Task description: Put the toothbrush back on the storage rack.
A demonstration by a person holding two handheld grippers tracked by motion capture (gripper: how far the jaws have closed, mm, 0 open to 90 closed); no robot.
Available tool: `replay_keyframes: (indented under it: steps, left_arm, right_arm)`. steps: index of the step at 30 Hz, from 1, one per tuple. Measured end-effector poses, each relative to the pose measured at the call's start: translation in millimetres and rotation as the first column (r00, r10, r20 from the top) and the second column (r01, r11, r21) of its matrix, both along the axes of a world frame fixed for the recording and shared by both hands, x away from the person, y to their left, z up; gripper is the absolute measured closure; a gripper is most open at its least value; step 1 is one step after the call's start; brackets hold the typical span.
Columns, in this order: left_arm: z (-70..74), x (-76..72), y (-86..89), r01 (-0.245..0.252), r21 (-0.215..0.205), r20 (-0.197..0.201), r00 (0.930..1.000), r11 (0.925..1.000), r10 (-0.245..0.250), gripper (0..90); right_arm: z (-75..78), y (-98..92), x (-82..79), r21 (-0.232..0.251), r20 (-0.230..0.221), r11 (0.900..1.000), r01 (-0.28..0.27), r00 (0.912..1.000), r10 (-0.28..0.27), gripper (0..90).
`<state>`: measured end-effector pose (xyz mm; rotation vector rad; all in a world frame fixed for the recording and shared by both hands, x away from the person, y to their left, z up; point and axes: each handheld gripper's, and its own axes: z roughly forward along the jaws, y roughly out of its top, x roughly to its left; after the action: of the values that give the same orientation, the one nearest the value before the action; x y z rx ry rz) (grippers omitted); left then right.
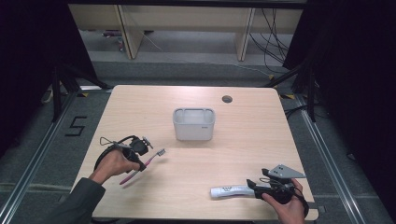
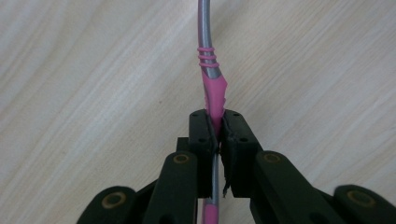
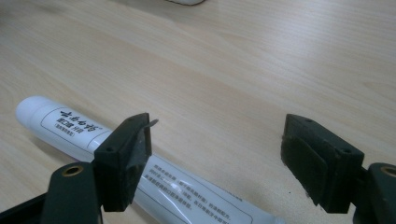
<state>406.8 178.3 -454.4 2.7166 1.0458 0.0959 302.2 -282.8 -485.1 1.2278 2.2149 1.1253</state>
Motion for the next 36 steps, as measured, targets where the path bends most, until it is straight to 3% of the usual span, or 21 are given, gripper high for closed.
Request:
replay_keyframes:
  steps: [2, 4, 6, 9, 15, 18, 19, 21, 22, 25, 26, 28, 29, 30, 31, 32, 34, 35, 36]
  left_arm:
    - [5.0, -0.3, 3.1, -0.006, -0.031, 0.019, 0.9998, 0.9995, 0.007, 82.6]
    - [8.3, -0.7, 4.4, -0.012, -0.054, 0.029, 0.9995, 0.9985, 0.013, 82.5]
    - [17.1, -1.1, 7.7, -0.016, -0.117, 0.051, 0.9985, 0.9930, 0.023, 82.5]
    - [22.2, -0.8, 9.0, -0.007, -0.152, 0.076, 0.9969, 0.9884, 0.019, 82.5]
    - [32.1, -2.0, 8.6, 0.025, -0.217, 0.158, 0.9875, 0.9758, 0.010, 82.5]
    - [39.5, -1.5, 9.7, 0.021, -0.267, 0.218, 0.9751, 0.9635, 0.039, 82.5]
    - [39.5, -1.5, 9.7, 0.021, -0.267, 0.218, 0.9751, 0.9635, 0.039, 82.6]
    - [45.1, -1.3, 10.8, 0.036, -0.317, 0.265, 0.9628, 0.9476, 0.052, 82.5]
    - [46.6, -1.2, 11.1, 0.035, -0.329, 0.278, 0.9587, 0.9436, 0.062, 82.5]
    - [49.4, -0.4, 10.9, 0.034, -0.380, 0.317, 0.9437, 0.9245, 0.095, 82.5]
    - [49.9, -0.1, 10.6, 0.033, -0.388, 0.318, 0.9427, 0.9210, 0.101, 82.5]
    - [50.5, 1.5, 8.8, 0.024, -0.431, 0.333, 0.9332, 0.9018, 0.135, 82.5]
    - [50.5, 1.5, 8.8, 0.024, -0.431, 0.333, 0.9332, 0.9018, 0.135, 82.5]
    - [52.0, 4.3, 7.5, 0.025, -0.464, 0.357, 0.9202, 0.8853, 0.162, 82.5]
    - [52.0, 4.3, 7.5, 0.025, -0.464, 0.357, 0.9202, 0.8853, 0.162, 82.5]
    - [53.3, 6.8, 6.1, 0.018, -0.503, 0.360, 0.9134, 0.8641, 0.191, 82.5]
    - [54.5, 8.4, 4.4, 0.010, -0.519, 0.377, 0.9002, 0.8545, 0.218, 82.5]
    - [55.8, 9.9, 3.3, 0.011, -0.522, 0.382, 0.8973, 0.8530, 0.221, 82.6]
    - [57.4, 11.5, 2.0, 0.015, -0.533, 0.396, 0.8881, 0.8460, 0.234, 82.5]
  right_arm:
    - [0.9, 1.4, -2.4, 0.015, -0.024, 0.999, 0.029, 0.9993, -0.029, 25.6]
    - [0.6, -0.4, -0.4, 0.002, -0.001, 1.000, 0.014, 0.9999, -0.014, 25.6]
    - [0.5, 0.2, -0.4, 0.004, -0.004, 1.000, 0.013, 0.9999, -0.013, 25.6]
    - [0.4, 0.0, 0.1, -0.011, 0.008, 1.000, 0.007, 0.9999, -0.007, 25.6]
    - [0.4, -0.2, 0.1, -0.012, 0.009, 1.000, 0.007, 0.9999, -0.007, 25.6]
    - [0.6, -0.2, 0.0, -0.010, 0.009, 1.000, 0.007, 0.9999, -0.007, 25.6]
    - [0.5, -0.2, 0.0, -0.011, 0.009, 1.000, 0.007, 0.9999, -0.007, 25.6]
    - [0.4, 1.4, -1.2, 0.008, -0.012, 1.000, 0.017, 0.9998, -0.017, 25.6]
    - [0.5, -0.2, 0.1, -0.011, 0.009, 1.000, 0.007, 0.9999, -0.007, 25.6]
    - [0.3, -0.3, 0.5, -0.013, 0.011, 1.000, 0.008, 0.9999, -0.008, 25.6]
    - [0.3, 0.4, 0.3, -0.004, -0.002, 1.000, 0.009, 1.0000, -0.009, 25.6]
    - [0.7, 0.1, 0.2, -0.007, 0.005, 1.000, 0.012, 0.9999, -0.012, 25.6]
    - [0.7, -0.4, 0.5, -0.009, 0.009, 1.000, 0.009, 0.9999, -0.009, 25.6]
    - [0.7, -0.6, 0.6, -0.010, 0.007, 1.000, 0.008, 0.9999, -0.008, 25.6]
    - [0.7, -0.6, 0.6, -0.010, 0.007, 1.000, 0.008, 0.9999, -0.008, 25.6]
    - [0.6, 0.7, -0.6, 0.007, -0.014, 1.000, 0.017, 0.9998, -0.017, 25.6]
    - [1.1, 0.1, -0.3, 0.002, -0.005, 1.000, 0.015, 0.9999, -0.015, 25.6]
    - [0.9, 0.2, -0.3, 0.003, -0.001, 1.000, 0.017, 0.9998, -0.017, 25.6]
    - [0.9, 0.6, -0.7, 0.008, -0.007, 1.000, 0.021, 0.9998, -0.021, 25.6]
